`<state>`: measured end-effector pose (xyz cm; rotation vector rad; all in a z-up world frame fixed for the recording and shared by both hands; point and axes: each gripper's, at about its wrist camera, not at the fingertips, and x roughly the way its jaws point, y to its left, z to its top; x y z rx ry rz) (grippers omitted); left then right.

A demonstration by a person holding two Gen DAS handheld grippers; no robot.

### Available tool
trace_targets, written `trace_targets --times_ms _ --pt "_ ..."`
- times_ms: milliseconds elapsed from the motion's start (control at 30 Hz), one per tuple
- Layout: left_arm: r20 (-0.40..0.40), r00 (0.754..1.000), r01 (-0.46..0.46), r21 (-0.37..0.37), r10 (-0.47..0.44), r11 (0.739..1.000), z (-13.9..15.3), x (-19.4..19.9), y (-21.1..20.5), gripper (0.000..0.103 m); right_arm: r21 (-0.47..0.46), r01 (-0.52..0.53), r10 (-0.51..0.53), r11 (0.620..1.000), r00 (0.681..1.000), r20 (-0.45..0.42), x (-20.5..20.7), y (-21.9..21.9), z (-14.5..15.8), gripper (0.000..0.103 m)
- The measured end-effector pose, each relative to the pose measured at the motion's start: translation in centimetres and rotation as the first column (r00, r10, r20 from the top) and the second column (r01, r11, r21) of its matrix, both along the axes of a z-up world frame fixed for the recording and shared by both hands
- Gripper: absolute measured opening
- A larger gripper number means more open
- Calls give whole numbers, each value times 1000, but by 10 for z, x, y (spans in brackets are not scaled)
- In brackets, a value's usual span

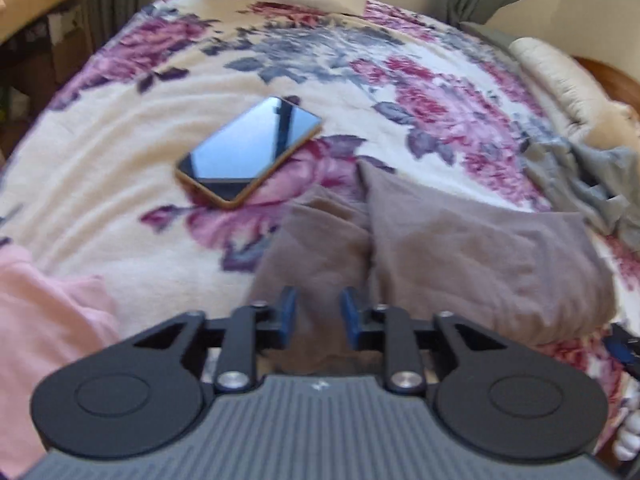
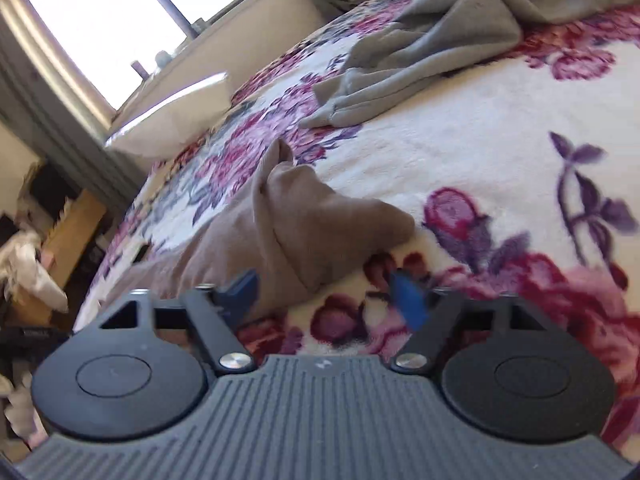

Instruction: Fold clothes

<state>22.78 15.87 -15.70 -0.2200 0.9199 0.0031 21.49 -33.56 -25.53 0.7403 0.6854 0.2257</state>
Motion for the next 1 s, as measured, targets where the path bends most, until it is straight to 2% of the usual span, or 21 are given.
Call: trace_targets --times_ms 67,167,200,233,267,333,367,433,467,567,667,700,733,800,867,933,1000 --pt "27 1000 13 -81 -11 997 8 -15 0 45 116 42 -39 992 999 -23 1 -7 -3 92" --pt "55 998 7 -116 -1 993 16 -32 -4 46 116 104 -99 988 994 -50 19 5 -6 92" --pt "68 998 5 -132 4 991 20 -39 -4 47 98 102 -99 990 994 -34 32 11 -6 86" --pt "83 996 2 -156 11 988 23 -48 -3 48 79 100 -99 992 995 -19 45 16 -5 47" --pt "89 996 3 -167 12 986 22 -49 -3 49 35 96 -96 995 995 0 55 26 -3 23" --pt "94 995 3 -174 14 985 23 -59 -2 49 -128 76 -69 989 996 62 63 56 10 19" --pt "97 995 -1 -172 17 985 22 -57 -2 49 -191 53 -30 980 992 122 68 72 23 19" --pt "106 994 -16 -177 35 984 24 -67 4 49 -268 -7 77 964 965 251 76 105 56 18" --pt "106 993 -25 -180 45 983 24 -69 6 49 -306 -58 158 950 937 313 79 128 76 18" --pt "117 987 -85 -178 107 980 30 -77 19 49 -402 -177 347 898 847 402 82 190 107 18" --pt "132 976 -142 -205 171 968 35 -81 35 49 -456 -350 533 818 759 374 80 283 99 21" --pt "131 975 -151 -214 182 965 36 -82 40 49 -447 -443 600 777 736 313 74 322 90 24" --pt "129 973 -161 -207 190 965 36 -81 44 49 -440 -527 662 727 709 245 81 342 79 29" --pt "128 971 -172 -198 199 965 38 -80 50 49 -462 -562 699 686 686 203 82 350 64 45" --pt "137 970 -172 -196 200 965 40 -80 53 50 -462 -541 690 702 676 256 71 339 61 66" --pt "161 969 -156 -190 188 969 41 -76 53 51 -412 -543 673 732 673 308 54 321 63 75" --pt "174 970 -136 -185 169 973 41 -72 49 52 -385 -490 616 782 702 358 54 287 64 77"
